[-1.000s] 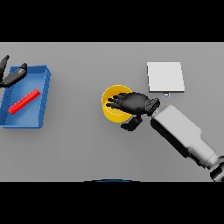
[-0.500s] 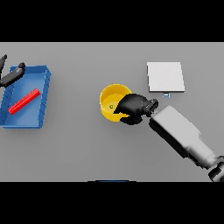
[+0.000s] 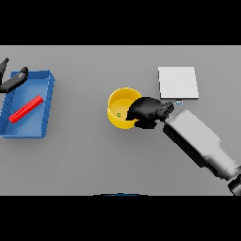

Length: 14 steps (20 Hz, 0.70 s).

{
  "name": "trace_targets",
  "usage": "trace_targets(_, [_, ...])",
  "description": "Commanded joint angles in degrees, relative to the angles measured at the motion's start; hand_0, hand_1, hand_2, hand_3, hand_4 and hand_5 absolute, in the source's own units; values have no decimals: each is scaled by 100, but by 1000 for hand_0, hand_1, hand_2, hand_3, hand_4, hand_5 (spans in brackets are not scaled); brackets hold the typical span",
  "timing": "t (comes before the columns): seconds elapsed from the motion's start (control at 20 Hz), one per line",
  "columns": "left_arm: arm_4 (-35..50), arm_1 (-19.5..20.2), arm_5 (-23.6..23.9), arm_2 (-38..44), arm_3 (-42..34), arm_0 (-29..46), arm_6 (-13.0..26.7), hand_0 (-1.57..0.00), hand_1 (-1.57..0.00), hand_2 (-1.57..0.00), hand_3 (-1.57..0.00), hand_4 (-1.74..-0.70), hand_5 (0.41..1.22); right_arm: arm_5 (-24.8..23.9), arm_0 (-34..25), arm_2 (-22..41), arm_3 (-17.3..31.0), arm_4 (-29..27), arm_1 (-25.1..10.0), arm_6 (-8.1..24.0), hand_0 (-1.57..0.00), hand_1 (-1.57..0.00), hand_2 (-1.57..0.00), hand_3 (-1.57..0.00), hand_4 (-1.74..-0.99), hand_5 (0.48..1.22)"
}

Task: Pick up the red beaker and tilt it to pour out 1 green nut into yellow bowl. Pick up the yellow bowl and place it on the metallic measuring scale.

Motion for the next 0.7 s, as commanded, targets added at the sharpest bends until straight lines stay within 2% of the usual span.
trace_targets(0.0, [-18, -5, -8, -9, 64, -13, -18, 1, 1, 1, 1, -778, 704, 119, -2, -66, -118, -72, -59, 60, -1522, -1520, -1415, -1185, -1724, 1209])
trace_targets(0.1, [-33, 10, 11, -15, 11, -17, -13, 1, 1, 1, 1, -774, 706, 290, -3, -176, -402, -171, -221, 144, -1540, -1538, -1447, -1165, -1730, 1214])
trace_targets(0.25, [-16, -42, 33, -28, -21, -1, -18, 1, 1, 1, 1, -776, 702, 526, -30, -300, -686, -257, -293, 453, -1555, -1554, -1491, -1153, -1735, 1217])
trace_targets(0.35, [47, -33, 7, 10, -36, 24, -26, 1, 1, 1, 1, -782, 702, 537, 48, -361, -905, -227, -438, 632, -1561, -1560, -1433, -1215, -1737, 1219])
trace_targets(0.5, [119, -28, -18, 54, -70, -20, 11, 1, 1, 1, 1, -798, 702, 572, 15, -413, -1042, -238, -459, 850, -1566, -1566, -1491, -1182, -1739, 1219])
trace_targets(0.55, [107, -37, -11, 35, -95, -4, -7, 1, 1, 1, 1, -799, 704, 598, 2, -471, -1089, -282, -524, 793, -1567, -1567, -1507, -1179, -1739, 1219])
trace_targets(0.6, [124, -29, -10, 58, -81, -28, 21, 1, 1, 1, 1, -800, 704, 629, 15, -598, -1141, -349, -572, 890, -1520, -1567, -1520, -1179, -1740, 1219])
trace_targets(0.65, [132, -26, 8, 81, -55, 1, 76, 1, 1, 1, 1, -806, 703, 594, -24, -662, -1060, -329, -633, 937, -1530, -1568, -1518, -1177, -1740, 1220])
